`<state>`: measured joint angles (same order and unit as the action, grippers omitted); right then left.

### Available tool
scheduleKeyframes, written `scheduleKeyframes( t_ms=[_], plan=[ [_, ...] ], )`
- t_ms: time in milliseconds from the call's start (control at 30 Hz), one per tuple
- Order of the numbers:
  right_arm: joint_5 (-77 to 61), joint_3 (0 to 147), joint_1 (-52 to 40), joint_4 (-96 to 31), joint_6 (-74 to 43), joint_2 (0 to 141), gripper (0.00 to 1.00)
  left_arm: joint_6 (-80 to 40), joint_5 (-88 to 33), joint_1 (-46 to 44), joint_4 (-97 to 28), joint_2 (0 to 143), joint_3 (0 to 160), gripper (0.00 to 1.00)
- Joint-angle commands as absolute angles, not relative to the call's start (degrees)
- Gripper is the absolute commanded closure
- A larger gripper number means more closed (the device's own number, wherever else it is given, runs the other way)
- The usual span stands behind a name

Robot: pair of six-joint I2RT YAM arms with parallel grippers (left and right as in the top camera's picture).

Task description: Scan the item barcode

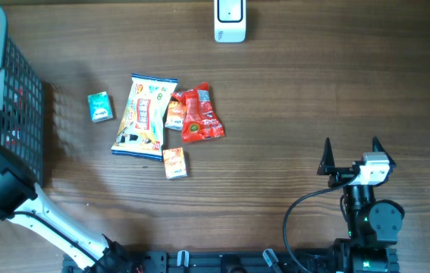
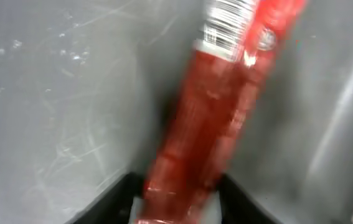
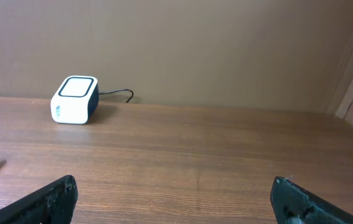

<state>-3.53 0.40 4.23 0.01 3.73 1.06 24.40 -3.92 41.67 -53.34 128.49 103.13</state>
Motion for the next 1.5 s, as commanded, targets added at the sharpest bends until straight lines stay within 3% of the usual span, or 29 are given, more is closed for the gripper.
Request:
scheduleKeyframes(
  t_ms=[0, 67, 467, 867, 1133, 1267, 1467],
  plan=[
    [-3.0, 0.3, 4.5, 0.1, 2.9, 0.8, 0.0, 24.4, 0.5, 41.7, -53.6, 130.5, 103.1, 0.85],
    [-3.0, 0.3, 4.5, 0.1, 2.9, 0.8, 0.0, 22.8, 0.5, 41.7, -53.4, 130.5, 103.1, 0.96],
    [-3.0, 0.3, 4.5, 0.1, 2.9, 0.8, 0.0, 9.1, 0.5, 41.6, -51.3, 126.6, 107.1, 0.96],
    [-3.0, 0.3, 4.5, 0.1, 2.9, 0.8, 0.0, -5.9, -0.1, 41.5, -49.4, 100.1, 109.0, 0.96],
    [-3.0, 0.3, 4.5, 0.1, 2.9, 0.8, 0.0, -22.3, -22.9, 40.6, -50.0, 87.6, 109.0, 0.96],
    [-3.0, 0.3, 4.5, 0.1, 2.9, 0.8, 0.0, -23.2, -31.6, 35.2, -54.4, 87.0, 108.9, 0.96],
    [-3.0, 0.3, 4.5, 0.1, 2.9, 0.8, 0.0, -15.7, -29.5, 17.8, -61.7, 89.5, 103.5, 0.96]
  ],
)
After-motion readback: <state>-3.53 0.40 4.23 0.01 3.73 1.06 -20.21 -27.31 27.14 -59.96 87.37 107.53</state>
